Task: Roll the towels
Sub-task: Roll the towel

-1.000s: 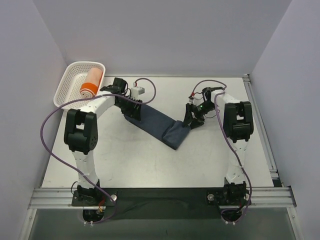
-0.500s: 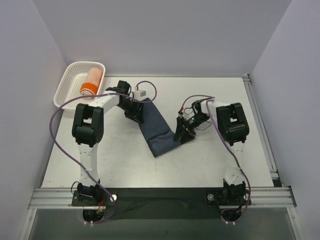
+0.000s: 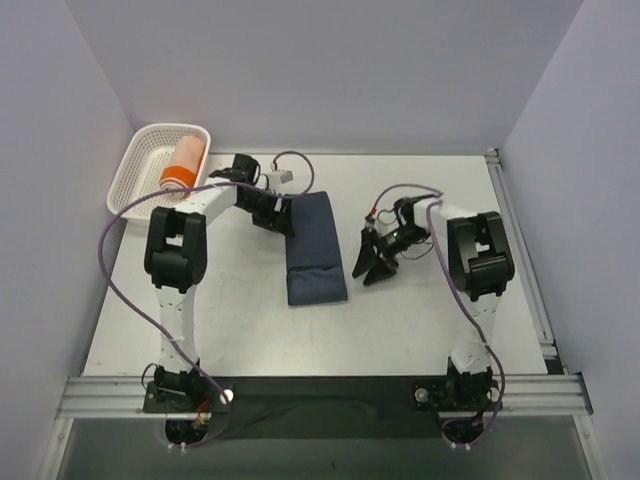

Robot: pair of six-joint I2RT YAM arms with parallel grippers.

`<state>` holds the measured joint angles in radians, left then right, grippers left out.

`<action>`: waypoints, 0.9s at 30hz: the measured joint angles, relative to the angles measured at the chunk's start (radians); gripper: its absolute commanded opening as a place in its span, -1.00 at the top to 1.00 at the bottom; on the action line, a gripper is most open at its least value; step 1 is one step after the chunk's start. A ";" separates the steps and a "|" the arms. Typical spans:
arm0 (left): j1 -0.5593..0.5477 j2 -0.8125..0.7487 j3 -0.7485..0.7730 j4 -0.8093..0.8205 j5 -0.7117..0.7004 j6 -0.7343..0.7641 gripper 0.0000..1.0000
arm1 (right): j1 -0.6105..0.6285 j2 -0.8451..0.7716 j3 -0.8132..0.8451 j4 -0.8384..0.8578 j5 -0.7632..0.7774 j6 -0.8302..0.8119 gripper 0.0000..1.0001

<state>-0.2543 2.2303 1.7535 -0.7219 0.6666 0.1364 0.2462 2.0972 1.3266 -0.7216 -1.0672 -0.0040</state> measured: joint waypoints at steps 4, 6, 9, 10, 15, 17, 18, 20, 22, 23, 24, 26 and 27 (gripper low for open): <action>0.045 -0.251 -0.230 0.092 0.002 0.016 -0.95 | -0.023 -0.103 0.040 0.017 0.012 0.027 0.04; 0.063 -0.400 -0.324 0.139 0.001 0.030 -0.94 | -0.001 -0.131 0.075 0.047 0.013 0.054 0.11; 0.065 -0.592 -0.426 0.231 0.005 0.043 -0.95 | 0.053 -0.140 0.119 0.104 0.014 0.097 0.22; 0.064 -0.653 -0.460 0.251 0.012 0.053 -0.95 | 0.077 -0.139 0.126 0.126 0.014 0.113 0.24; 0.029 -0.805 -0.598 0.264 0.021 0.166 -0.95 | 0.175 -0.092 0.135 0.177 0.022 0.158 0.32; -0.017 -0.845 -0.668 0.254 -0.006 0.230 -0.94 | 0.206 -0.047 0.137 0.195 0.031 0.165 0.34; -0.048 -0.860 -0.699 0.250 -0.029 0.264 -0.91 | 0.219 -0.019 0.138 0.202 0.034 0.168 0.37; -0.128 -0.879 -0.753 0.254 -0.091 0.327 -0.86 | 0.233 0.044 0.143 0.217 0.043 0.177 0.40; -0.230 -0.885 -0.798 0.267 -0.166 0.385 -0.82 | 0.232 0.109 0.142 0.225 0.053 0.192 0.41; -0.282 -0.886 -0.815 0.274 -0.200 0.407 -0.81 | 0.230 0.129 0.142 0.225 0.032 0.208 0.41; -0.332 -0.886 -0.829 0.280 -0.233 0.428 -0.78 | 0.229 0.138 0.142 0.225 0.016 0.220 0.42; -0.420 -0.885 -0.849 0.296 -0.285 0.468 -0.76 | 0.222 0.138 0.142 0.226 0.016 0.232 0.43; -0.456 -0.885 -0.855 0.308 -0.305 0.486 -0.76 | 0.220 0.138 0.142 0.226 0.016 0.237 0.46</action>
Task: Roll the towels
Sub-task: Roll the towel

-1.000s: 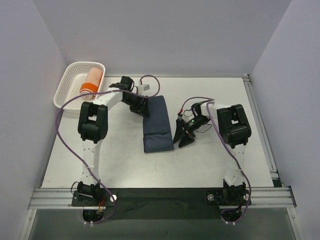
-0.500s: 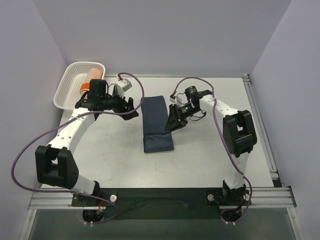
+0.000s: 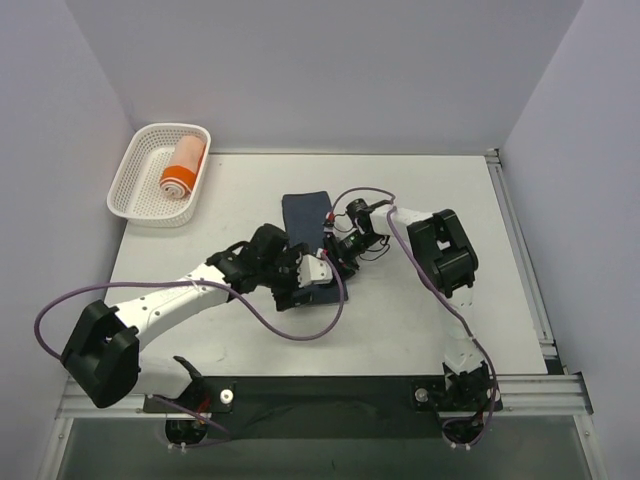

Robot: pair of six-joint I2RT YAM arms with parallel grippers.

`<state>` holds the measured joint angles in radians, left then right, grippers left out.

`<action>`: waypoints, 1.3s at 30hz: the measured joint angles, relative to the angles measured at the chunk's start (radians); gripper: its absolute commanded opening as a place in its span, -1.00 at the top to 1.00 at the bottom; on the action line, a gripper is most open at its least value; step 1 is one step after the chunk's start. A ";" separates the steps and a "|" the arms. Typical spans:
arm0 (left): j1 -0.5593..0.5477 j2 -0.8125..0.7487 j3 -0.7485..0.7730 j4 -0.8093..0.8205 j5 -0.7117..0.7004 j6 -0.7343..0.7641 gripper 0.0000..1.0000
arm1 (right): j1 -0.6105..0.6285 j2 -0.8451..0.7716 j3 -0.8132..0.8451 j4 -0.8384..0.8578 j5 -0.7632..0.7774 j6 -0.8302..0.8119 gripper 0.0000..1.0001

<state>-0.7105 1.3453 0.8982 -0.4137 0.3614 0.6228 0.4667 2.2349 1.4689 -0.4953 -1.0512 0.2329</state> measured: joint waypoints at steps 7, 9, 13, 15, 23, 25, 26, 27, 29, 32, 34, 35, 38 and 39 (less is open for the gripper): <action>-0.082 0.060 -0.010 0.091 -0.099 0.092 -0.75 | -0.002 0.000 -0.002 0.004 -0.006 0.014 0.48; -0.082 0.069 -0.010 0.095 -0.113 0.101 -0.75 | -0.002 -0.010 -0.008 0.019 -0.016 0.021 0.47; -0.066 0.058 -0.007 0.088 -0.101 0.105 -0.75 | 0.004 -0.087 -0.042 0.098 -0.023 0.085 0.55; -0.051 0.032 -0.008 0.075 -0.077 0.105 -0.75 | 0.010 -0.143 -0.056 0.180 -0.031 0.163 0.60; -0.039 -0.079 -0.008 0.046 -0.016 0.113 -0.75 | 0.061 -0.171 -0.070 0.431 -0.046 0.385 0.70; -0.039 -0.077 -0.008 0.038 -0.016 0.115 -0.75 | 0.081 -0.121 -0.071 0.464 -0.048 0.428 0.71; -0.039 -0.075 -0.008 0.033 -0.016 0.115 -0.75 | 0.092 -0.087 -0.079 0.503 -0.051 0.457 0.71; -0.038 -0.074 -0.008 0.031 -0.016 0.115 -0.75 | 0.098 -0.059 -0.092 0.542 -0.051 0.483 0.71; -0.034 -0.070 -0.007 0.024 -0.016 0.115 -0.76 | 0.110 -0.008 -0.119 0.594 -0.050 0.532 0.72; -0.014 -0.061 0.003 0.002 -0.015 0.114 -0.76 | 0.117 0.025 -0.137 0.674 -0.071 0.560 0.76; 0.008 -0.054 0.014 -0.009 -0.011 0.113 -0.76 | 0.117 0.031 -0.137 0.702 -0.072 0.582 0.76; 0.017 -0.052 0.016 -0.013 -0.010 0.113 -0.76 | 0.117 0.034 -0.137 0.718 -0.074 0.590 0.75; 0.031 -0.052 0.018 -0.024 -0.004 0.115 -0.74 | 0.116 0.033 -0.137 0.739 -0.074 0.616 0.69; 0.029 -0.052 0.018 -0.029 -0.002 0.117 -0.74 | 0.115 0.030 -0.137 0.739 -0.071 0.625 0.67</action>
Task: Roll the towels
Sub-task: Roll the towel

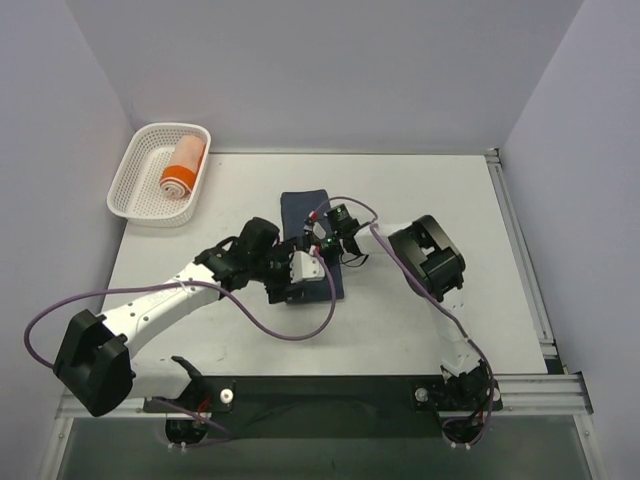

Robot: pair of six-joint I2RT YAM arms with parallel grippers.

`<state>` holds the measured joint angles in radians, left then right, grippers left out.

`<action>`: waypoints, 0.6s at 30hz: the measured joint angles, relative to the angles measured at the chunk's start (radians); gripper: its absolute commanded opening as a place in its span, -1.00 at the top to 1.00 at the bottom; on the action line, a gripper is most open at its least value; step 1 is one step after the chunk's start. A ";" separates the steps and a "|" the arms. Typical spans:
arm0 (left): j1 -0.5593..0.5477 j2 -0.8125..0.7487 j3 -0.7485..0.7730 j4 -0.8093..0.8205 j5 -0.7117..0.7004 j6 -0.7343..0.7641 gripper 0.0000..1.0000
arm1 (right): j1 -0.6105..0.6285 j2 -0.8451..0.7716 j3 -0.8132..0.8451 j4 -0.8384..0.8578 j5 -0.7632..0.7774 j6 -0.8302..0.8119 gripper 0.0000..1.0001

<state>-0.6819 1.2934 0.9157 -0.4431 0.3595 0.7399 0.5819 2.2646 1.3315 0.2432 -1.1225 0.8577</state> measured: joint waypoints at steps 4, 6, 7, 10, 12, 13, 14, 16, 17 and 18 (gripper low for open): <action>-0.026 0.001 -0.005 -0.010 0.000 0.014 -0.72 | -0.016 -0.051 0.000 -0.029 0.016 0.009 0.60; -0.034 0.015 -0.006 -0.012 -0.005 0.017 -0.69 | -0.035 -0.106 0.000 -0.058 0.019 0.001 0.60; -0.037 0.028 -0.006 -0.012 -0.012 0.018 -0.68 | -0.043 -0.138 0.000 -0.072 0.020 -0.008 0.60; -0.038 0.084 0.000 -0.014 -0.028 0.024 -0.64 | -0.065 -0.224 0.001 -0.119 0.019 -0.051 0.66; -0.039 0.127 0.009 -0.016 -0.039 0.029 -0.63 | -0.071 -0.251 0.002 -0.151 0.018 -0.084 0.72; -0.043 0.147 0.015 -0.017 -0.048 0.033 -0.63 | -0.071 -0.253 0.001 -0.164 0.016 -0.096 0.76; -0.048 0.163 0.020 -0.016 -0.055 0.040 -0.63 | -0.070 -0.248 -0.003 -0.176 0.014 -0.105 0.77; -0.061 0.187 0.029 -0.013 -0.070 0.056 -0.63 | -0.070 -0.224 -0.017 -0.197 0.010 -0.116 0.82; -0.068 0.198 0.033 -0.011 -0.076 0.063 -0.63 | -0.070 -0.197 -0.022 -0.209 0.008 -0.124 0.84; -0.072 0.210 0.038 -0.009 -0.078 0.070 -0.63 | -0.070 -0.169 -0.023 -0.216 0.008 -0.126 0.83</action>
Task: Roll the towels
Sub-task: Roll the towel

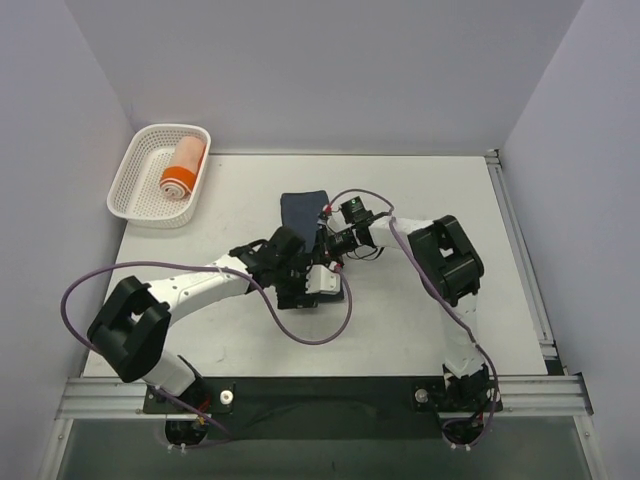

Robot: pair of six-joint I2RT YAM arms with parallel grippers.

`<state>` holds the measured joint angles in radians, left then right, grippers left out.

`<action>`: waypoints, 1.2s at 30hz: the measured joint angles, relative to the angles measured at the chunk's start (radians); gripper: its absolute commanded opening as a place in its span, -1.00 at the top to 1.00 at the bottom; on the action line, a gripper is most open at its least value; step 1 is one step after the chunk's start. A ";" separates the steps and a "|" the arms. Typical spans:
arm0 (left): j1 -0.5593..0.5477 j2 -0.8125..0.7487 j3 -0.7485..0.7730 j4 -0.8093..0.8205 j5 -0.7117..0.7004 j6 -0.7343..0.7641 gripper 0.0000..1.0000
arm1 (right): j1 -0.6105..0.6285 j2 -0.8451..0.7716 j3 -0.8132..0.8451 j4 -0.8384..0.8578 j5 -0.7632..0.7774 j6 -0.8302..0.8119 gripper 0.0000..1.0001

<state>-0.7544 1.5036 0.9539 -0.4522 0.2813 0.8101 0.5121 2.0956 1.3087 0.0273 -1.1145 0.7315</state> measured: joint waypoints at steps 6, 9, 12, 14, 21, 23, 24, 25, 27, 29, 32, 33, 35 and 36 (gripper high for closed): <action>-0.024 0.069 0.013 0.014 -0.019 0.049 -0.63 | -0.003 0.121 0.004 -0.006 -0.009 -0.021 0.84; -0.032 0.094 0.013 0.029 -0.026 0.068 -0.60 | -0.009 0.121 0.005 -0.008 -0.010 -0.016 0.83; -0.037 0.118 0.013 0.037 -0.043 0.077 -0.44 | -0.014 0.121 0.008 -0.008 0.007 -0.019 0.72; -0.037 0.139 0.014 0.045 -0.045 0.087 -0.24 | -0.024 0.120 0.010 -0.011 0.001 -0.009 0.58; -0.036 0.198 0.076 -0.039 -0.010 0.117 0.50 | -0.090 0.090 0.047 -0.101 0.002 -0.014 0.11; -0.036 0.200 0.085 -0.085 0.022 0.116 0.55 | -0.135 0.066 0.066 -0.146 0.005 -0.044 0.01; -0.034 0.204 0.093 -0.121 0.046 0.117 0.56 | -0.169 0.047 0.079 -0.180 0.009 -0.067 -0.16; -0.029 0.210 0.104 -0.154 0.071 0.119 0.56 | -0.200 0.027 0.088 -0.207 0.013 -0.093 -0.29; -0.019 0.238 0.143 -0.241 0.122 0.131 0.60 | -0.262 -0.028 0.093 -0.262 0.035 -0.168 -0.46; 0.000 0.291 0.206 -0.336 0.175 0.149 0.66 | -0.330 -0.104 0.093 -0.340 0.064 -0.259 -0.49; 0.047 0.406 0.351 -0.500 0.273 0.172 0.67 | -0.413 -0.234 0.082 -0.434 0.117 -0.388 -0.49; 0.069 0.449 0.382 -0.533 0.297 0.175 0.67 | -0.431 -0.282 0.074 -0.465 0.134 -0.435 -0.48; 0.110 0.526 0.457 -0.623 0.359 0.189 0.67 | -0.446 -0.391 0.041 -0.519 0.185 -0.537 -0.43; 0.130 0.566 0.493 -0.668 0.390 0.196 0.67 | -0.446 -0.446 0.022 -0.549 0.207 -0.591 -0.35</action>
<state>-0.6243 2.0693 1.4471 -1.1198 0.6716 1.0058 0.0662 1.6497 1.3304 -0.5213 -0.9077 0.1406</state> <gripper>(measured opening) 0.236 0.729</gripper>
